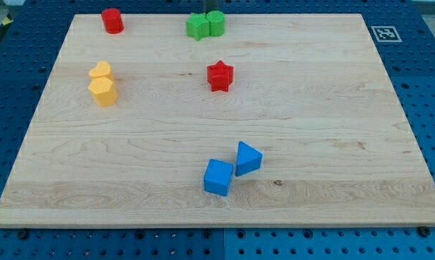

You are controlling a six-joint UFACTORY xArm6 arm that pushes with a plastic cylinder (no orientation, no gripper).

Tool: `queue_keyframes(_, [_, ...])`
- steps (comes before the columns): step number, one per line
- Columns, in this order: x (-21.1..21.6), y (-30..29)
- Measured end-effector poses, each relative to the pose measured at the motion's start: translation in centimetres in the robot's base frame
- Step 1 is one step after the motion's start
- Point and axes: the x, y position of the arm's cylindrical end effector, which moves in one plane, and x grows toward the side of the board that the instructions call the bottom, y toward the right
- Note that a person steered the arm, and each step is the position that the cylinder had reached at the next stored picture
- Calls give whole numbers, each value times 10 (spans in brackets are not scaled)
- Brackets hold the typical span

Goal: Separate green circle from green star

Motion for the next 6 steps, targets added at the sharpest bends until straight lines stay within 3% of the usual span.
queue_keyframes(2, [13,0])
queue_keyframes(6, [100,39])
